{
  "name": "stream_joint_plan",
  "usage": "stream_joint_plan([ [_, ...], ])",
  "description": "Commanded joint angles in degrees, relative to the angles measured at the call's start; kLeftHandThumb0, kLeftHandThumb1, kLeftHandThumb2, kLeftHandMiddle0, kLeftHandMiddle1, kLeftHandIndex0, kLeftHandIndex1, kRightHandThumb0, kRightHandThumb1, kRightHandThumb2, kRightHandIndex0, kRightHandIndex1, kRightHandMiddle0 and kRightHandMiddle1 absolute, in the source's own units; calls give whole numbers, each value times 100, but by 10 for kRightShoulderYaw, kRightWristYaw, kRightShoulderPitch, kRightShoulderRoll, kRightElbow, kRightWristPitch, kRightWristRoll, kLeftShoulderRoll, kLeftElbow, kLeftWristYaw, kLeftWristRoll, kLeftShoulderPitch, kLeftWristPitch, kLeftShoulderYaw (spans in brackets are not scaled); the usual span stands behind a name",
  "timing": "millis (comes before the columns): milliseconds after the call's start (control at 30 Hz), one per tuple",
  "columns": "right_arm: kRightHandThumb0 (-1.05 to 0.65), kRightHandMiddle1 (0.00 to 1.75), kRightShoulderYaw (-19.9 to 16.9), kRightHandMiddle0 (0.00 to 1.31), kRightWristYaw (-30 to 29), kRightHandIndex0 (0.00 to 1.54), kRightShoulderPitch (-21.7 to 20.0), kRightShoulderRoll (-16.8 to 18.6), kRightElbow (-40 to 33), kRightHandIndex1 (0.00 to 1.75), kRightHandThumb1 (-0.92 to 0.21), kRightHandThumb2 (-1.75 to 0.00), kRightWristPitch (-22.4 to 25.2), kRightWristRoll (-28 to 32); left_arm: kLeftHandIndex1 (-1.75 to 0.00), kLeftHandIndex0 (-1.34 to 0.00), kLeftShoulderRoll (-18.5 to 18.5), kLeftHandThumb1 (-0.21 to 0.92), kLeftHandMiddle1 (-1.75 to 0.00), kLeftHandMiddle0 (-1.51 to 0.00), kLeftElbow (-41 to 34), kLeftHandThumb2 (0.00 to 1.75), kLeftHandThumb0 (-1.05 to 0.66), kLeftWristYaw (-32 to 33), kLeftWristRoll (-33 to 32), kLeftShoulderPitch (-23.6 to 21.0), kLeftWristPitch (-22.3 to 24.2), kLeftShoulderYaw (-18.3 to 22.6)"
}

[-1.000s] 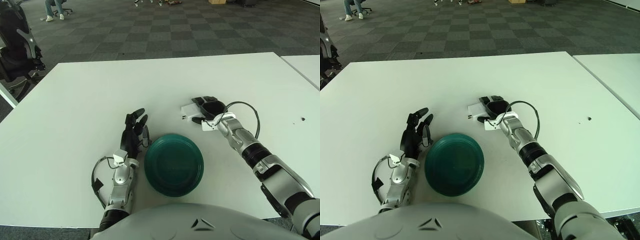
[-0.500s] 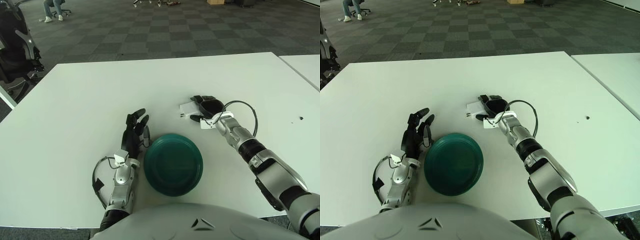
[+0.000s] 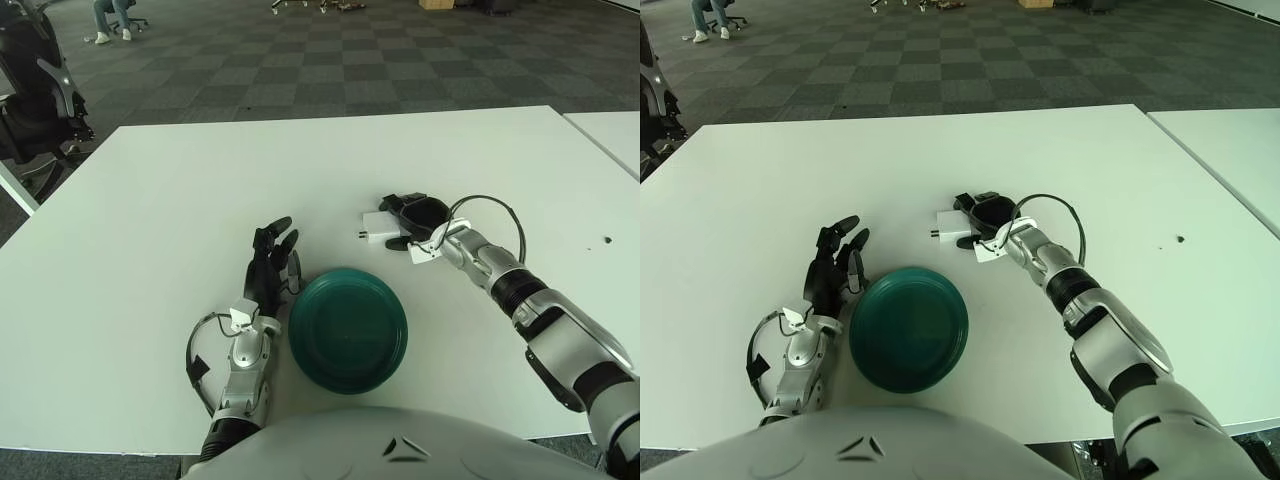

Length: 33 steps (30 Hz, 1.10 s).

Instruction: Put the charger into the plate.

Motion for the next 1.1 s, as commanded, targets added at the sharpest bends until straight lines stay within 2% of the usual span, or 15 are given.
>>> stream_joint_plan([
  [0, -40, 171, 36, 30, 91, 38, 33, -11, 23, 85, -74, -77, -30, -9, -106, -3, -47, 92, -41, -39, 75, 94, -91, 12, -5, 26, 3, -6],
  [67, -40, 173, 29, 33, 149, 40, 39, -40, -51, 114, -70, -83, -33, 8, -105, -3, -48, 92, -41, -40, 77, 95, -91, 16, -3, 25, 2, -6],
  [200, -39, 174, 25, 35, 192, 42, 48, -61, -106, 139, -66, -87, -32, 19, -105, -3, -48, 92, -42, -41, 81, 95, -92, 22, 1, 21, 1, -6],
  [233, -39, 174, 18, 36, 238, 43, 51, -54, -136, 144, -66, -88, 14, 24, -105, -3, -48, 92, -43, -41, 83, 95, -92, 23, 2, 20, 1, -6],
  [300, -37, 175, 13, 28, 292, 45, 67, -63, -197, 137, -79, -70, 63, 19, -105, -4, -48, 92, -43, -42, 85, 96, -92, 24, 4, 19, 0, -6],
  [333, -37, 174, 13, 26, 302, 49, 77, -73, -224, 151, -83, -63, 70, 13, -105, -4, -48, 92, -43, -42, 85, 96, -92, 24, 4, 19, -1, -6],
  [367, -36, 174, 19, 24, 278, 51, 87, -87, -233, 159, -86, -59, 50, -1, -105, -4, -48, 92, -44, -42, 86, 96, -92, 24, 4, 18, -1, -6],
  [400, -37, 174, 24, 27, 263, 60, 94, -95, -239, 162, -81, -66, 37, -10, -105, -4, -48, 92, -44, -42, 86, 96, -92, 23, 3, 18, -1, -7],
  [433, -39, 174, 21, 33, 262, 75, 94, -91, -240, 167, -71, -79, 44, -11, -105, -4, -48, 92, -44, -42, 86, 96, -92, 22, 2, 18, -2, -7],
  [500, -41, 175, 11, 43, 274, 92, 99, -86, -255, 171, -57, -98, 66, -8, -104, -4, -47, 92, -44, -42, 88, 96, -92, 21, 0, 17, -4, -9],
  [600, -43, 175, 1, 48, 284, 100, 109, -87, -275, 174, -49, -109, 84, -8, -104, -3, -47, 92, -45, -41, 90, 97, -92, 20, -2, 17, -6, -10],
  [700, -43, 175, -19, 49, 326, 102, 95, -104, -329, 174, -47, -112, 85, 8, -103, -3, -47, 92, -45, -41, 93, 97, -91, 19, -2, 15, -8, -11],
  [800, -43, 175, -18, 49, 306, 103, 57, -100, -272, 175, -47, -112, 38, 10, -103, -2, -46, 92, -46, -41, 96, 97, -91, 18, -3, 12, -12, -12],
  [933, -44, 175, -16, 51, 236, 101, 11, -82, -178, 175, -45, -114, -12, -3, -103, -2, -46, 92, -50, -41, 100, 96, -89, 14, -6, 10, -15, -10],
  [1067, -44, 175, -27, 52, 174, 97, 5, -75, -153, 175, -43, -117, -26, -6, -104, -4, -45, 92, -54, -41, 105, 96, -89, 11, -8, 7, -19, -9],
])
